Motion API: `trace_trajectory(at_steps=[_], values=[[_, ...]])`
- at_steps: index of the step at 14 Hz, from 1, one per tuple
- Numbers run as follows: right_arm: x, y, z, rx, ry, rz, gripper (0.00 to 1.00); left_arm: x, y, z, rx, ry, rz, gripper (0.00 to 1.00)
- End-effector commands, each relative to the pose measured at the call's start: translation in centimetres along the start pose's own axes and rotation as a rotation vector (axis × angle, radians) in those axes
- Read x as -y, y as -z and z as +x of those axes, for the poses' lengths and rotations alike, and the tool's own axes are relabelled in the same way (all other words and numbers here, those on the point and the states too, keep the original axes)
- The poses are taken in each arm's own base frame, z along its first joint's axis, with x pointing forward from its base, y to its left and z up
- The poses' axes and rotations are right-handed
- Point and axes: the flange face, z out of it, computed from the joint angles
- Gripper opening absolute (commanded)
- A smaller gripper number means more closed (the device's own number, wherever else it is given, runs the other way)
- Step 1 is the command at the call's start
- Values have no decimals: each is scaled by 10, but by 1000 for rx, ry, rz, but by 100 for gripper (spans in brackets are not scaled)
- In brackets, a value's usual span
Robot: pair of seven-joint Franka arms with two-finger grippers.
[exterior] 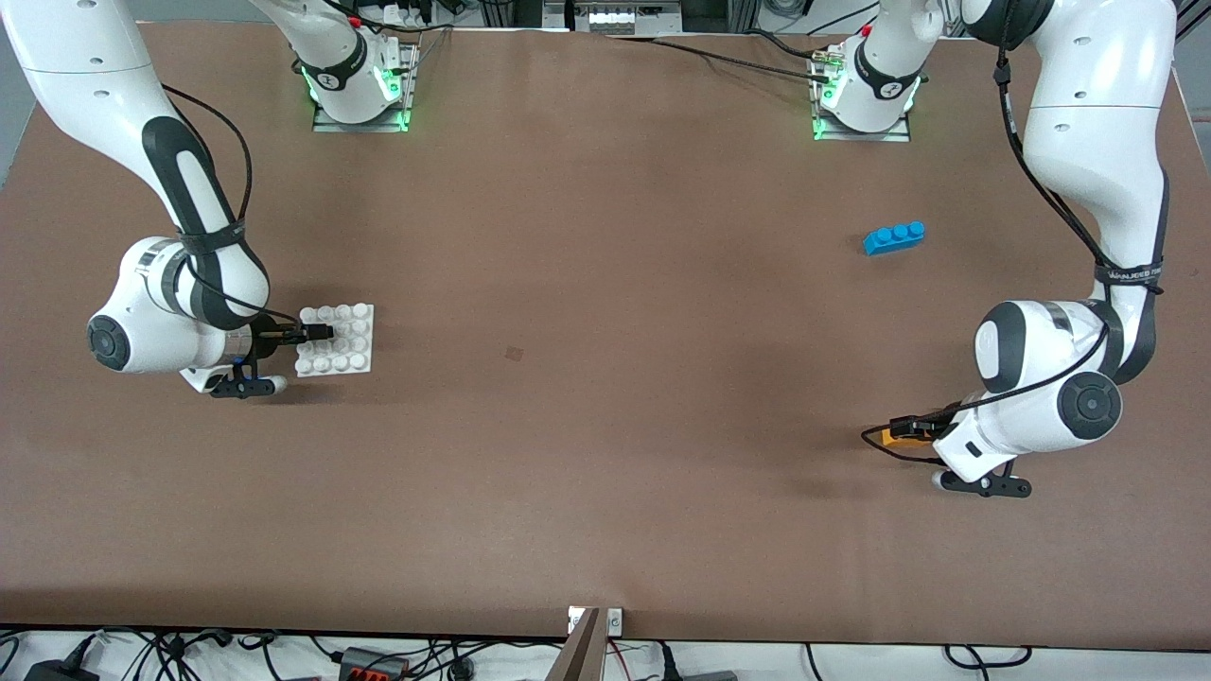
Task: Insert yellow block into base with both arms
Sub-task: 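Reach the right gripper to the white base while the left gripper reaches the yellow block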
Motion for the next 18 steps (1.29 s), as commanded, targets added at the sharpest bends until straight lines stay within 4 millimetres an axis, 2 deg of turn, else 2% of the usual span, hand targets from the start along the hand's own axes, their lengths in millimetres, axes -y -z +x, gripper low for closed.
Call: trace_trajectory(at_steps=[1,4,6,9,11,14,18], values=[[16,-9,3,-21,36,3,59,6,-8,5,-9,-21,18,100],[44,-14,7,-16,70,-7,55,6,-15,5,-8,-21,17,100],[55,-17,8,-11,86,-14,54,4,-18,4,-3,-23,15,100],[93,-28,11,-7,112,-22,54,2,-23,1,8,-24,9,100],[131,-43,11,2,79,27,54,2,-26,-1,14,-22,6,100],[203,-65,17,-13,79,61,54,4,-28,-2,17,-18,2,100],[299,-83,22,-34,65,31,54,-1,-35,-5,18,-21,0,100]])
